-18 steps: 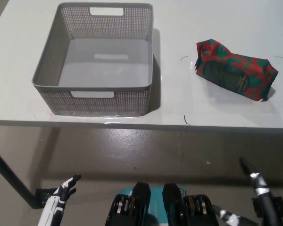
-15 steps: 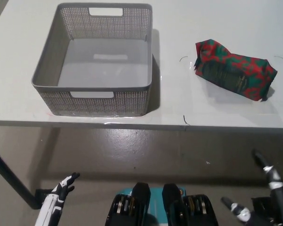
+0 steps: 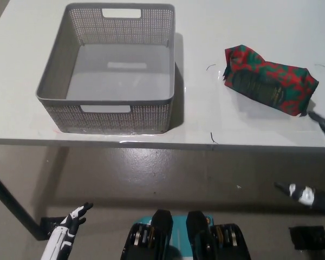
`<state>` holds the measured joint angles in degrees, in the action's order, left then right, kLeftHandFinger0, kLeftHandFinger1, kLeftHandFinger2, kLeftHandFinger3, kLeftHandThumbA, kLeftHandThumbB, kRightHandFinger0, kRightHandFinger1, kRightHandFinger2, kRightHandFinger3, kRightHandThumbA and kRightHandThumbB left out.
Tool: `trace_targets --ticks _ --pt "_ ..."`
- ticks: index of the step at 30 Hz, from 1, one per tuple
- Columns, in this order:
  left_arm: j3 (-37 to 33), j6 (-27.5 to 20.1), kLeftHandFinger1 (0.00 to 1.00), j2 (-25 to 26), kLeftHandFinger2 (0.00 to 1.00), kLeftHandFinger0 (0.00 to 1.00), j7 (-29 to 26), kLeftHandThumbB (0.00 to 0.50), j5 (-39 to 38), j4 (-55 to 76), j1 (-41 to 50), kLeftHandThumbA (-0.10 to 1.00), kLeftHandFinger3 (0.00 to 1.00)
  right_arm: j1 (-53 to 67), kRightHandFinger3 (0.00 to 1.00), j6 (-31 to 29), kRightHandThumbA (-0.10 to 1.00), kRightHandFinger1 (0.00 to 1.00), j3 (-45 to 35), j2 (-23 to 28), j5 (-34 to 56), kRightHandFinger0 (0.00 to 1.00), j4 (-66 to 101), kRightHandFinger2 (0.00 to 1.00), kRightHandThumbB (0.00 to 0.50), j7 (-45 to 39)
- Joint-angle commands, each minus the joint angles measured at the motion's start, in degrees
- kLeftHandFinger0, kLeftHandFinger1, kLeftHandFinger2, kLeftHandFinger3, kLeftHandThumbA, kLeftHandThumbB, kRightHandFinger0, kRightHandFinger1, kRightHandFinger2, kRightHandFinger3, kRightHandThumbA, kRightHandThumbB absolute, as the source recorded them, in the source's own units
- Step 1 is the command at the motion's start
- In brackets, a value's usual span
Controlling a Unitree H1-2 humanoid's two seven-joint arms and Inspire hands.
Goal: Use the right hand to pick up a bag of coffee beans on the right hand side and place it into a container on the left hand side
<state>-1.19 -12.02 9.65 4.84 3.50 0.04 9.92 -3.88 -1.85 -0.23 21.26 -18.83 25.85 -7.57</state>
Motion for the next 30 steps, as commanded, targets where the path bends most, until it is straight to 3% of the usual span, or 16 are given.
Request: trace_targets --ticks 1,5,8,11,13,15,17,23,27,29,30 --pt "-0.4 -3.4 1.00 1.7 1.00 1.00 1.7 0.368 -0.7 1.1 -0.4 1.00 1.00 -11.8 1.00 13.3 0.95 1.00 0.1 8.6 -4.2 1.00 -0.1 1.00 0.496 -10.2" --pt "-0.3 -1.6 1.00 1.8 1.00 1.00 2.4 0.375 -1.7 1.7 0.1 1.00 1.00 -23.6 1.00 18.8 0.96 1.00 2.1 15.6 -3.8 1.00 -5.2 1.00 0.492 -16.5" --pt "-0.5 -1.9 1.00 1.8 1.00 1.00 3.1 0.367 -2.3 1.4 0.9 1.00 1.00 -31.3 1.00 22.2 0.91 1.00 3.6 18.6 -0.6 1.00 -9.8 1.00 0.499 -20.3" --pt "-0.6 -2.0 1.00 1.7 1.00 1.00 3.4 0.352 -2.5 1.3 1.8 1.00 1.00 -36.0 1.00 22.0 0.92 1.00 5.4 19.8 -0.4 1.00 -14.4 1.00 0.500 -22.0" --pt "-0.7 -2.1 1.00 1.3 1.00 1.00 3.4 0.346 -2.5 1.3 2.2 1.00 1.00 -40.6 1.00 22.0 0.94 1.00 8.2 20.6 -2.4 1.00 -18.4 1.00 0.474 -24.1" --pt "-0.7 -1.9 1.00 1.0 1.00 1.00 3.4 0.350 -2.6 0.8 1.3 1.00 1.00 -45.8 1.00 23.2 0.87 1.00 10.5 20.1 -3.2 1.00 -23.0 1.00 0.434 -25.6" --pt "-0.8 -2.1 1.00 0.8 1.00 1.00 3.5 0.389 -2.8 0.4 1.7 1.00 1.00 -49.7 1.00 22.7 0.86 1.00 13.1 19.5 -4.1 1.00 -27.9 1.00 0.448 -27.1" --pt "-1.1 -3.5 1.00 0.6 1.00 1.00 4.0 0.336 -3.3 -0.3 3.0 1.00 1.00 -56.2 1.00 18.1 0.91 1.00 20.0 16.9 -5.9 1.00 -40.3 1.00 0.498 -28.5" --pt "-1.2 -2.9 1.00 0.2 1.00 1.00 3.8 0.360 -3.4 -0.3 2.5 1.00 1.00 -61.2 1.00 14.3 0.97 1.00 24.2 14.7 -7.6 1.00 -49.3 1.00 0.500 -28.4" --pt "-1.2 -2.8 1.00 -0.2 1.00 1.00 3.7 0.391 -3.8 -0.5 2.4 1.00 1.00 -63.7 1.00 15.7 1.00 1.00 26.2 13.4 -8.4 1.00 -51.6 1.00 0.500 -29.4" --pt "-1.2 -3.1 1.00 -0.3 1.00 1.00 3.6 0.381 -3.8 -0.6 2.5 1.00 1.00 -64.8 1.00 16.1 1.00 1.00 26.9 12.5 -8.4 1.00 -53.3 1.00 0.500 -30.1"
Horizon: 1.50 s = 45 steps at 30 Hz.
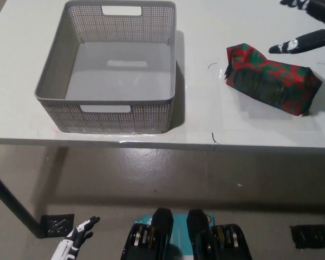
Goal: Use the right hand to pick up a bag of coffee beans on the right hand side and place it into a container on the left hand side
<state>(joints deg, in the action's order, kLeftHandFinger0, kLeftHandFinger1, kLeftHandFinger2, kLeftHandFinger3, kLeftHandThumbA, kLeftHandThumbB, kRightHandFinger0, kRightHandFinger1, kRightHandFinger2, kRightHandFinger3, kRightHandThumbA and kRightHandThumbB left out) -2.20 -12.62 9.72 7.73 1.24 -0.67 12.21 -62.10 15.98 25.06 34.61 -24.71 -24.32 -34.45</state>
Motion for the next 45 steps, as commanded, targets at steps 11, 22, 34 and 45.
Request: trace_targets --ticks 11,22,34,45 --pt "-0.1 -3.4 1.00 -0.9 1.00 1.00 0.8 0.386 -2.2 -0.6 -0.1 1.00 1.00 -14.2 1.00 -4.5 0.98 1.00 6.0 -7.0 -1.7 1.00 -19.1 1.00 0.500 -9.8" --pt "0.4 -6.1 1.00 -1.2 1.00 1.00 0.7 0.409 -2.8 -1.9 0.5 1.00 1.00 -17.7 1.00 -11.5 0.93 1.00 14.1 -10.7 -7.8 1.00 -32.5 1.00 0.500 -9.1" --pt "0.4 -6.7 1.00 -1.4 1.00 1.00 0.5 0.415 -2.9 -1.0 2.9 1.00 1.00 -20.3 1.00 -13.1 0.93 1.00 17.9 -8.2 -13.1 1.00 -36.0 1.00 0.500 -7.5" --pt "0.5 -6.2 1.00 -1.3 1.00 1.00 0.3 0.402 -2.5 -1.1 3.8 1.00 1.00 -24.6 1.00 -12.8 0.87 1.00 14.6 -7.1 -12.1 1.00 -36.6 1.00 0.500 -8.5"
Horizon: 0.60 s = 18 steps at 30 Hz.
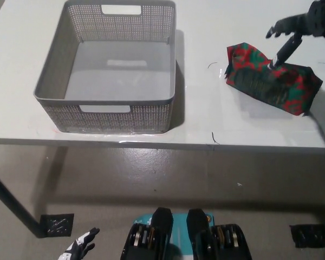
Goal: Use the right hand to pick up a bag of coffee beans on the right hand side and place it into a container on the left hand side
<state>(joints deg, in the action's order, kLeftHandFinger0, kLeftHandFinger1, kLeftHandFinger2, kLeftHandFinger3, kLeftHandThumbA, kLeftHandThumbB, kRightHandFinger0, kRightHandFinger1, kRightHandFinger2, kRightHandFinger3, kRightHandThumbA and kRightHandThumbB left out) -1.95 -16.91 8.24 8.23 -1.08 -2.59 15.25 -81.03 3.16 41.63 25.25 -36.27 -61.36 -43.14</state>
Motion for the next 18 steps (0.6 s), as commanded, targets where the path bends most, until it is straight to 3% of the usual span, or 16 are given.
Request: trace_targets --ticks 1,5,11,18 --pt "0.3 -2.0 1.00 0.1 1.00 1.00 -0.2 0.396 -0.1 0.8 0.6 1.00 1.00 -5.9 1.00 0.3 0.86 1.00 -2.1 2.3 -0.8 1.00 0.9 1.00 0.500 0.1" --pt "0.2 -2.0 1.00 0.2 1.00 1.00 -0.2 0.426 0.2 0.7 0.0 1.00 1.00 -5.4 1.00 0.5 0.87 1.00 -2.3 2.9 -1.3 1.00 1.1 1.00 0.500 -0.3" --pt "0.3 -2.3 1.00 0.6 1.00 1.00 0.3 0.402 -0.6 1.0 0.2 1.00 1.00 -3.9 1.00 -2.4 1.00 1.00 -2.1 2.6 -1.6 1.00 -0.6 1.00 0.500 0.3" --pt "0.2 -1.7 1.00 0.7 1.00 1.00 0.3 0.394 -0.2 1.5 0.1 1.00 1.00 -3.2 1.00 -5.0 1.00 1.00 -2.3 1.9 -1.2 1.00 -3.8 1.00 0.500 1.8"
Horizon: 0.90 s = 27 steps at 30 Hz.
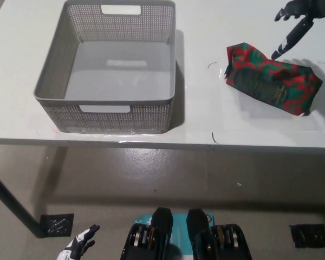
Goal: Use the right hand to pick up a bag of coffee beans on the right hand side and place it into a container on the left hand side
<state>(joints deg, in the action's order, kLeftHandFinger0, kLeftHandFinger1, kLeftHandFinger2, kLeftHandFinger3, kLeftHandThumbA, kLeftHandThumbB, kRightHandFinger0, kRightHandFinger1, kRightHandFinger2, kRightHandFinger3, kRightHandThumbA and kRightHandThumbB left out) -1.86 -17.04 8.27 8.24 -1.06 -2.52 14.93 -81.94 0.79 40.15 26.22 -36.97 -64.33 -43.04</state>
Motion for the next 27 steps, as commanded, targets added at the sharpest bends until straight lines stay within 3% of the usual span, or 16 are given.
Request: trace_targets --ticks 1,12,14,19,27 --pt "0.0 -1.0 1.00 0.6 1.00 1.00 0.3 0.407 -0.1 1.7 0.3 1.00 1.00 -1.9 1.00 -3.2 1.00 1.00 -1.1 1.3 -0.3 1.00 -1.1 1.00 0.500 2.1" --pt "0.0 -1.2 1.00 1.0 1.00 1.00 0.4 0.413 0.3 1.7 -0.1 1.00 1.00 0.4 1.00 0.8 0.95 1.00 -2.5 -0.1 0.3 1.00 -6.4 1.00 0.500 2.6" --pt "0.0 -1.7 1.00 1.1 1.00 1.00 0.5 0.414 0.2 1.3 0.0 1.00 1.00 0.9 1.00 -0.4 0.97 1.00 -2.5 -0.5 0.4 1.00 -8.1 1.00 0.464 2.8" --pt "-0.2 -1.2 1.00 1.1 1.00 1.00 0.4 0.406 0.7 2.0 -0.3 1.00 1.00 3.0 1.00 -3.2 1.00 1.00 -4.2 -0.8 2.3 1.00 -13.0 1.00 0.500 3.7" --pt "-0.1 -1.5 1.00 1.2 1.00 1.00 0.2 0.419 1.2 2.2 -1.4 1.00 1.00 6.2 1.00 -5.2 1.00 1.00 -5.0 -2.1 1.5 1.00 -15.6 1.00 0.478 6.2"
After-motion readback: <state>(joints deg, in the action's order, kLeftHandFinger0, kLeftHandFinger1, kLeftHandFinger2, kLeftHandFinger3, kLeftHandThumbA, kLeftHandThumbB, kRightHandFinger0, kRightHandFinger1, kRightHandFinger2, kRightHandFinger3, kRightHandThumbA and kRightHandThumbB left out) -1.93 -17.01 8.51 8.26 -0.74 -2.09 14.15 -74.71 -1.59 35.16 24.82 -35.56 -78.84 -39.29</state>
